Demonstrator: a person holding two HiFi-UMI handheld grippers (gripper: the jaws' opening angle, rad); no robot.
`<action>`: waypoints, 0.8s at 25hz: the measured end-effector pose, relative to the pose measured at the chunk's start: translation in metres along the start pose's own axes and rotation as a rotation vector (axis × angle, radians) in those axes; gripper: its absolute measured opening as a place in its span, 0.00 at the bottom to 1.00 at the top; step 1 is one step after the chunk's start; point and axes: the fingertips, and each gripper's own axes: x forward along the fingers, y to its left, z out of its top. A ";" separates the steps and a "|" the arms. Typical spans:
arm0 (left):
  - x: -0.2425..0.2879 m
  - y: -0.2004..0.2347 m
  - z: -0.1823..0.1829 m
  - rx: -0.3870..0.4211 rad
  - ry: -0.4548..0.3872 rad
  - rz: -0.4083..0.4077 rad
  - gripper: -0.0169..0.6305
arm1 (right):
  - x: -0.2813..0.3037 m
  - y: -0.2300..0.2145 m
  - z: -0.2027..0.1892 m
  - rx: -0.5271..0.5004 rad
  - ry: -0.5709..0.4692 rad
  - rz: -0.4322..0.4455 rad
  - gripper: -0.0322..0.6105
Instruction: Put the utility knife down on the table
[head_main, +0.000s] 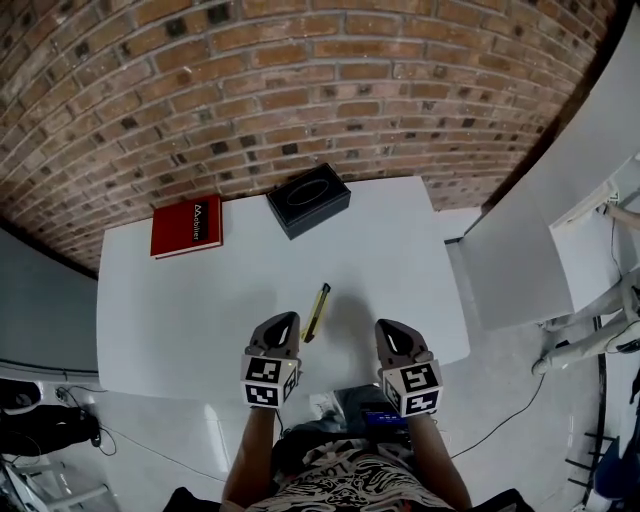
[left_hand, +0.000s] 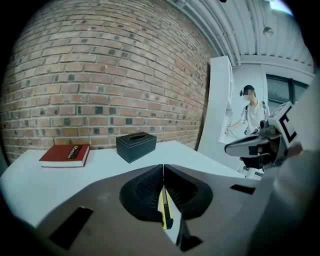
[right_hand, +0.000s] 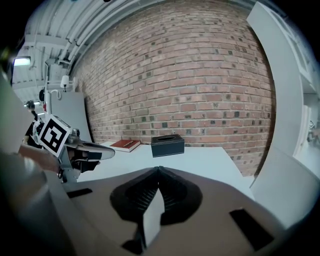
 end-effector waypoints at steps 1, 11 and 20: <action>-0.003 0.000 0.003 -0.001 -0.008 0.000 0.05 | -0.001 0.002 0.003 -0.001 -0.011 0.000 0.05; -0.031 -0.007 0.036 -0.026 -0.094 -0.027 0.05 | -0.016 0.017 0.026 -0.005 -0.093 0.002 0.05; -0.048 -0.006 0.053 0.010 -0.154 -0.009 0.05 | -0.028 0.024 0.035 -0.027 -0.134 -0.003 0.05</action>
